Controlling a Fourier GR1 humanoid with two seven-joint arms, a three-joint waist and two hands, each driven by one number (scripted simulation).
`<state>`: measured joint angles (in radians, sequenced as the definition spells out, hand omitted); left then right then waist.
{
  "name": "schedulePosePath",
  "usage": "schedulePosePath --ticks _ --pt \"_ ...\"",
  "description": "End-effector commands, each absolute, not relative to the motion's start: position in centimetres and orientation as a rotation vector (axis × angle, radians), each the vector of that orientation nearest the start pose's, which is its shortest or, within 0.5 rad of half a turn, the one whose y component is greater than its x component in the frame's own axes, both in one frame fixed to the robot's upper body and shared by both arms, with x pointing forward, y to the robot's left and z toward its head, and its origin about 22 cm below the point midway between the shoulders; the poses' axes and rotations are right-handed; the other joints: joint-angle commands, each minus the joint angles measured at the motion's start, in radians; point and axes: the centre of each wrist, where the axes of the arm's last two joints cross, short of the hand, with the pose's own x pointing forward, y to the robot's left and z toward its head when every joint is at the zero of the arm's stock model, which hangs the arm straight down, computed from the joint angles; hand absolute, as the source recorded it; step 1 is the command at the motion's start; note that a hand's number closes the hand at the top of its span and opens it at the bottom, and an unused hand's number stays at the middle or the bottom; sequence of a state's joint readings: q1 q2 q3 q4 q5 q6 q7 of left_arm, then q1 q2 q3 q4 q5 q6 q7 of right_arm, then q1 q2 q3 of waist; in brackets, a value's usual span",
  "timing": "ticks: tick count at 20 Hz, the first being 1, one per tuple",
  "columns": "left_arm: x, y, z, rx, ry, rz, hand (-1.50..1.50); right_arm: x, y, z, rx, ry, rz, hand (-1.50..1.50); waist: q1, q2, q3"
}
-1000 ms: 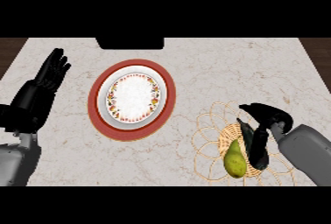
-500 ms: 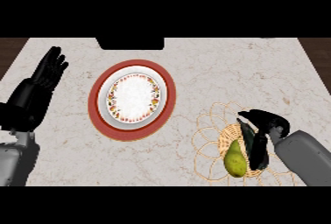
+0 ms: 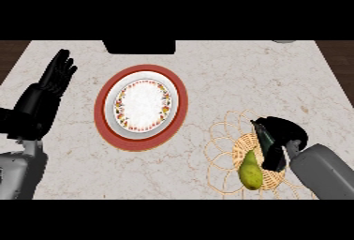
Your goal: Pick the eggplant from the placemat and place it in the plate
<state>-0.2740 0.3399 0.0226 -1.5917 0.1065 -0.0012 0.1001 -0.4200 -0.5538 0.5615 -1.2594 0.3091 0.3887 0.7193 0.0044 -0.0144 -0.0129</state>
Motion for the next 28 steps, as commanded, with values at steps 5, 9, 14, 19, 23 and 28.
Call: schedulePosePath --ticks 5,9,14,19,23,28 --pt "28.9 29.0 9.0 0.175 -1.717 -0.193 0.00 26.7 -20.8 0.5 -0.903 -0.564 0.958 1.50 -0.053 -0.007 0.010" --pt "28.3 30.6 8.8 0.242 -1.678 -0.161 0.00 23.9 -21.9 -0.4 -1.091 -0.497 0.746 1.50 -0.118 -0.034 0.006" --pt "28.3 31.2 9.5 0.242 -1.700 -0.170 0.00 20.1 -18.2 1.5 -1.232 -0.655 0.658 1.50 -0.100 -0.022 0.006" --pt "28.2 30.2 9.9 0.196 -1.715 -0.187 0.00 16.7 -13.6 6.4 -1.204 -0.903 0.562 1.50 -0.083 -0.017 0.007" --pt "28.9 29.1 10.1 0.187 -1.738 -0.193 0.00 14.8 -10.0 10.4 -1.203 -1.168 0.481 1.50 -0.059 -0.007 0.008" --pt "30.0 29.3 10.7 0.144 -1.730 -0.229 0.00 12.9 -5.0 13.0 -1.165 -1.358 0.406 1.50 -0.026 0.008 0.010"
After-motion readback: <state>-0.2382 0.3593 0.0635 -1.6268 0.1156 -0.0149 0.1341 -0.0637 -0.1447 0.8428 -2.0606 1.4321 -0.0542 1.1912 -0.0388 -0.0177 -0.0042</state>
